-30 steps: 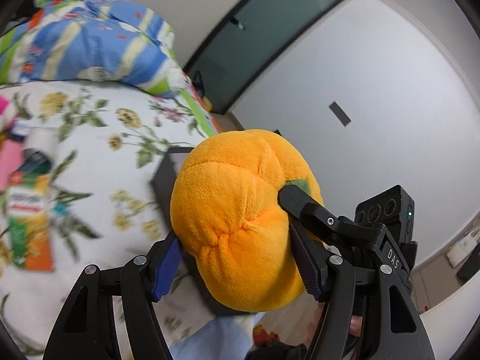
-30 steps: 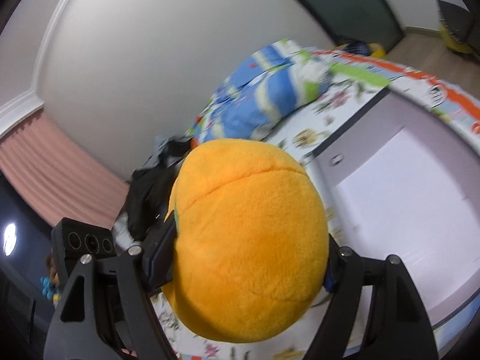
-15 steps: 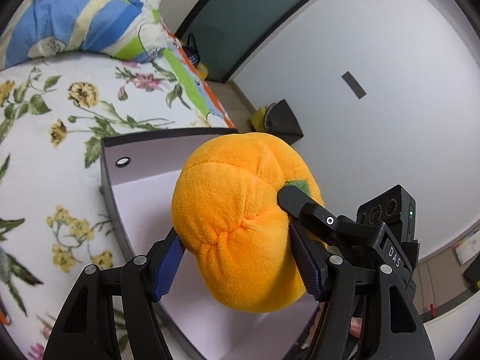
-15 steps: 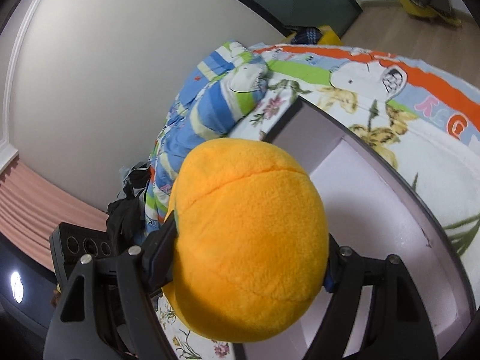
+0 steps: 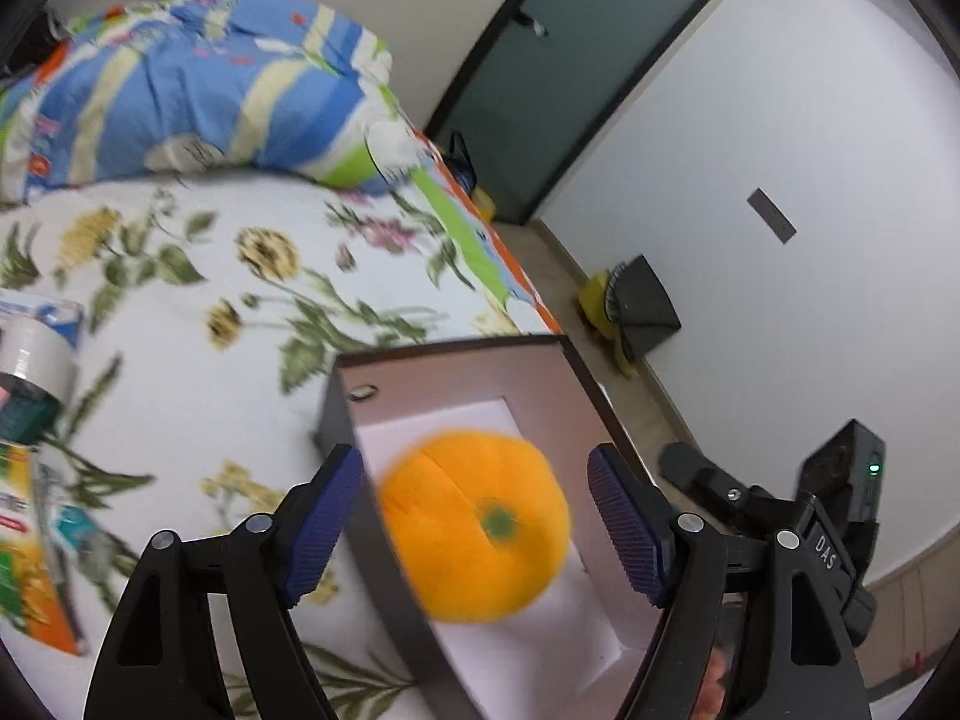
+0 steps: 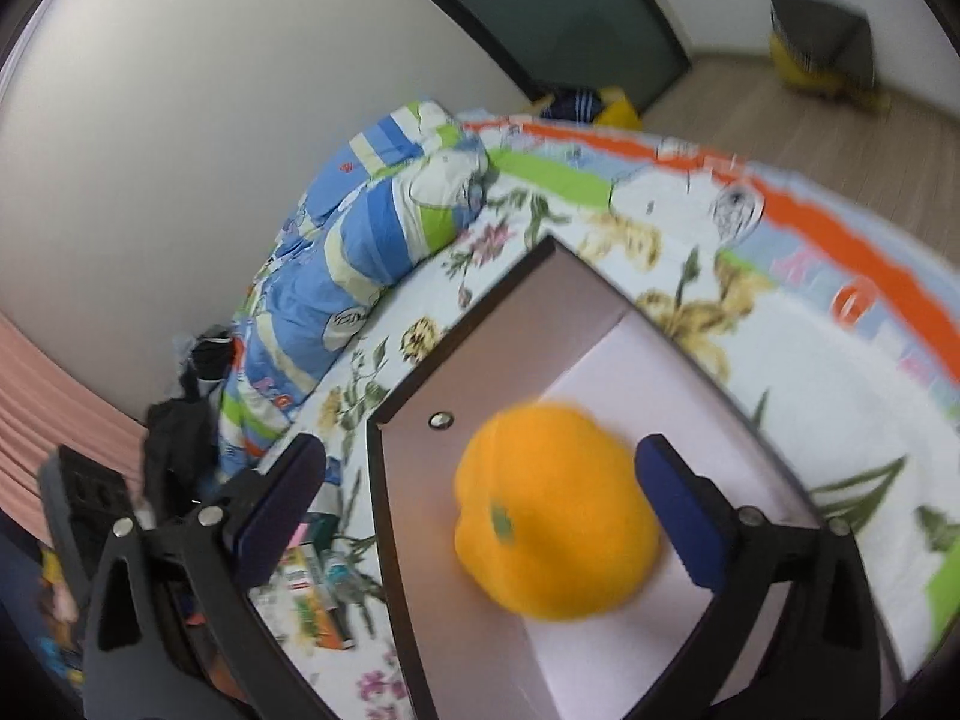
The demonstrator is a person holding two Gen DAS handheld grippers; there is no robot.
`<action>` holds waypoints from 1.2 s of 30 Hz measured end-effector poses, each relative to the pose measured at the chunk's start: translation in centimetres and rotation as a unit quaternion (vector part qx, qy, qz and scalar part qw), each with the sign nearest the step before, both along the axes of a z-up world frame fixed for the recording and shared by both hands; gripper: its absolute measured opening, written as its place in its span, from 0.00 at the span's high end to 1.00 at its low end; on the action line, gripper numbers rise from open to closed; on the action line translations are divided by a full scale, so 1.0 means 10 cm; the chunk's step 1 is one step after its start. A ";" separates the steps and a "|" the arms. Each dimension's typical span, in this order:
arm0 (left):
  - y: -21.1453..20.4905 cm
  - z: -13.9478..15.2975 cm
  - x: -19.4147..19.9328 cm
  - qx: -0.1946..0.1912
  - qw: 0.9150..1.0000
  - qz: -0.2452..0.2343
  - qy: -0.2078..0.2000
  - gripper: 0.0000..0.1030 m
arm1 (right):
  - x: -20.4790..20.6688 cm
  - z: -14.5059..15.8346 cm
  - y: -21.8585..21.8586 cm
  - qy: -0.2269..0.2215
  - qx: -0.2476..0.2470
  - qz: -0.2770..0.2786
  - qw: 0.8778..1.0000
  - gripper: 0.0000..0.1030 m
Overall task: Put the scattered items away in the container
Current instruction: 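Withdraw the left gripper from the box toward the medicine box, then grasp the green-and-white medicine box with the left gripper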
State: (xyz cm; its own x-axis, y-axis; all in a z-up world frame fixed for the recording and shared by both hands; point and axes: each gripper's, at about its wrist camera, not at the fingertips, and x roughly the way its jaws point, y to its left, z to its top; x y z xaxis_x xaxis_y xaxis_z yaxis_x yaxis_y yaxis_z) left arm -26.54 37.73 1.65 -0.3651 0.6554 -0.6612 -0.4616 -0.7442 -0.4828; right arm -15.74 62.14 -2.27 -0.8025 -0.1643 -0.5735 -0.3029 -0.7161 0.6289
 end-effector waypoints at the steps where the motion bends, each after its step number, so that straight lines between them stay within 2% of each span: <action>1: -0.07 0.05 0.02 -0.001 1.000 0.003 0.007 0.24 | 0.03 0.05 -0.03 0.006 0.005 0.002 1.000 0.00; 6: -0.48 0.27 0.14 0.000 1.000 0.014 0.024 0.24 | 0.21 0.28 -0.23 0.024 -0.001 0.019 1.000 0.00; 10: -0.98 0.50 0.26 0.003 0.999 0.032 0.044 0.24 | 0.31 0.44 -0.52 0.032 -0.003 0.041 0.999 0.00; 15: -1.77 0.76 0.43 0.010 0.995 0.072 0.064 0.24 | 0.39 0.66 -1.17 0.061 0.004 0.098 0.993 0.00; 20: -2.56 0.86 0.61 0.000 0.991 0.110 0.079 0.24 | 0.33 0.67 -1.88 0.062 -0.006 0.154 0.986 0.00; 23: -2.95 0.80 0.67 -0.013 0.989 0.127 0.075 0.24 | 0.31 0.63 -2.32 0.062 -0.001 0.187 0.980 0.00; 27: -3.26 0.61 0.70 -0.044 0.987 0.139 0.068 0.24 | 0.27 0.47 -2.81 0.060 0.018 0.228 0.972 0.00; 31: -3.44 0.33 0.68 -0.065 0.986 0.144 0.062 0.24 | 0.20 0.22 -3.10 0.044 0.035 0.251 0.966 0.00; 36: -3.50 -0.04 0.51 -0.066 0.987 0.143 0.042 0.24 | 0.05 -0.16 -3.27 0.019 0.043 0.255 0.966 0.01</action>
State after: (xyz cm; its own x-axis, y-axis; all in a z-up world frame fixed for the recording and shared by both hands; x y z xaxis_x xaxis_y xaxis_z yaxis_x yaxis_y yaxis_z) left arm -21.43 2.69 1.21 -0.5800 0.4280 -0.6931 -0.2577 -0.9036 -0.3423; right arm -15.25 29.46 -3.88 -0.6507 -0.4971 -0.5741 0.1264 -0.8163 0.5636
